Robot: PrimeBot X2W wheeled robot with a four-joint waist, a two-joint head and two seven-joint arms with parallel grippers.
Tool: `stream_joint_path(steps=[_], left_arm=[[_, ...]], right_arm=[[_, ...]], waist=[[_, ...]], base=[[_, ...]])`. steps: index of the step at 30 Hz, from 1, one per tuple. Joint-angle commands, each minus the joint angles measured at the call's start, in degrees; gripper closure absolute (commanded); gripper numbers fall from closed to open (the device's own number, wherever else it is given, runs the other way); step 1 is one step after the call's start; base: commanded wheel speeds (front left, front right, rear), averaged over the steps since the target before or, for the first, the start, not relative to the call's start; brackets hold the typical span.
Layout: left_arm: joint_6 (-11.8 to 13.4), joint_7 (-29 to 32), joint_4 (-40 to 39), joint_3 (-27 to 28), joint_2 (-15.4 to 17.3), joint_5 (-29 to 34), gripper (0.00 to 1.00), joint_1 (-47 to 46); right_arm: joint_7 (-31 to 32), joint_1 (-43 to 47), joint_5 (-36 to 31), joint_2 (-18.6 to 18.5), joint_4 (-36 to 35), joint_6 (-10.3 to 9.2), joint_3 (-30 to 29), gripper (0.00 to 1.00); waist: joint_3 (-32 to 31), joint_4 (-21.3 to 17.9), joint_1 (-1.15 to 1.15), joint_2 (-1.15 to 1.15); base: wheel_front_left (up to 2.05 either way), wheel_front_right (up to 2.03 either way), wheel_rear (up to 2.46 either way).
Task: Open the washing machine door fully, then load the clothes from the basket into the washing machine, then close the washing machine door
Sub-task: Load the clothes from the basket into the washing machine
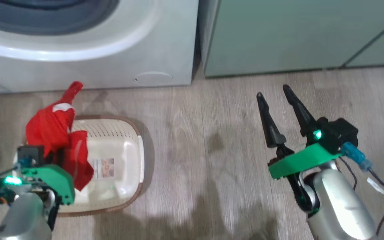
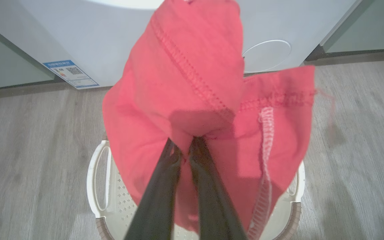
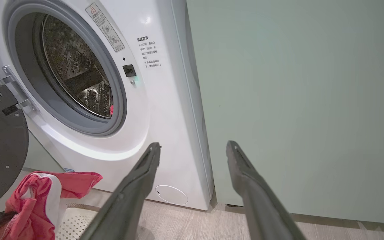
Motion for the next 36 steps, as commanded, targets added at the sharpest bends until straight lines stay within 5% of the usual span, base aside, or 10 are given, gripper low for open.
stream_joint_path(steps=[1, 21, 36], left_arm=[[0.63, -0.78, -2.25, 2.24, 1.59, 0.43, 1.0, -0.49], [0.5, -0.78, -35.07, 3.37, -5.33, 6.66, 1.0, 15.8], [-2.21, -0.79, -47.84, 8.1, -11.45, 4.87, 1.0, 24.41]], right_arm=[[-0.37, 0.51, -0.29, 0.39, -1.52, 0.0, 0.98, 0.0], [-0.37, 6.69, -0.61, 0.39, 0.1, 0.0, 0.01, 0.0], [-0.37, 9.96, -1.13, 0.39, -0.02, 0.0, -1.25, 0.0]], waist=[[-1.93, 0.92, 0.0, 0.0], [-13.17, 2.44, 0.0, 0.0], [-16.81, 2.12, 0.0, 0.0]], base=[[0.0, 0.0, 0.0], [0.0, 0.0, 0.0], [0.0, 0.0, 0.0]])
